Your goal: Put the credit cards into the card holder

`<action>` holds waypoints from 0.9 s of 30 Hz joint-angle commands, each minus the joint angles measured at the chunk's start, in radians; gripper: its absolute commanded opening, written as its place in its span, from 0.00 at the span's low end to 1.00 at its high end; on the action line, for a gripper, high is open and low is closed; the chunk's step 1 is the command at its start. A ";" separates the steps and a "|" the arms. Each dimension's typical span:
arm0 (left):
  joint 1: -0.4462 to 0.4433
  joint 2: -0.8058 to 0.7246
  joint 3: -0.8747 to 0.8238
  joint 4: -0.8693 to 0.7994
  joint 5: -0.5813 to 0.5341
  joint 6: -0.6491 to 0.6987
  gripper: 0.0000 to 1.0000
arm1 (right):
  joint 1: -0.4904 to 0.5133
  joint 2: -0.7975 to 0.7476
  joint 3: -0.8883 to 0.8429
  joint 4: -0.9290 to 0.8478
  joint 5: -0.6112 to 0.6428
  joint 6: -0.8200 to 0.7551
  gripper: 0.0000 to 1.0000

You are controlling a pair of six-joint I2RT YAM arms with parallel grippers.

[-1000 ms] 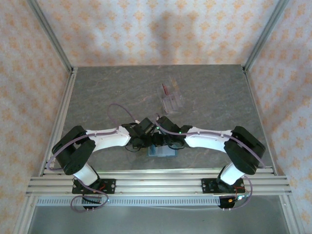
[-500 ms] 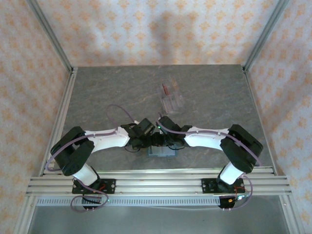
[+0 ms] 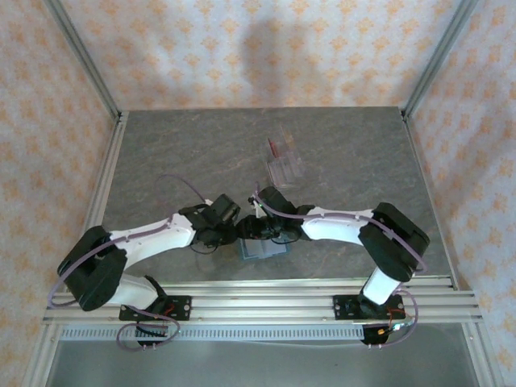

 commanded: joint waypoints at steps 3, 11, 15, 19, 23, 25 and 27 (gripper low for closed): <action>0.037 -0.089 -0.026 -0.081 -0.008 0.022 0.22 | 0.004 0.065 0.020 0.059 -0.033 -0.002 0.39; 0.043 -0.111 -0.042 -0.063 0.023 0.042 0.30 | -0.004 0.129 0.085 0.059 -0.046 -0.036 0.38; 0.041 -0.122 -0.055 -0.054 0.030 0.049 0.34 | -0.006 0.119 0.135 0.036 -0.079 -0.034 0.38; 0.040 -0.131 -0.071 -0.053 0.030 0.049 0.39 | -0.015 0.080 0.152 -0.003 -0.103 -0.038 0.39; 0.041 -0.130 -0.078 -0.047 0.035 0.051 0.41 | -0.034 0.017 0.153 -0.069 -0.104 -0.064 0.39; 0.040 -0.127 -0.075 -0.044 0.036 0.054 0.42 | -0.045 -0.019 0.145 -0.101 -0.098 -0.078 0.40; 0.040 -0.124 -0.071 -0.041 0.042 0.058 0.44 | -0.060 -0.060 0.132 -0.132 -0.090 -0.093 0.41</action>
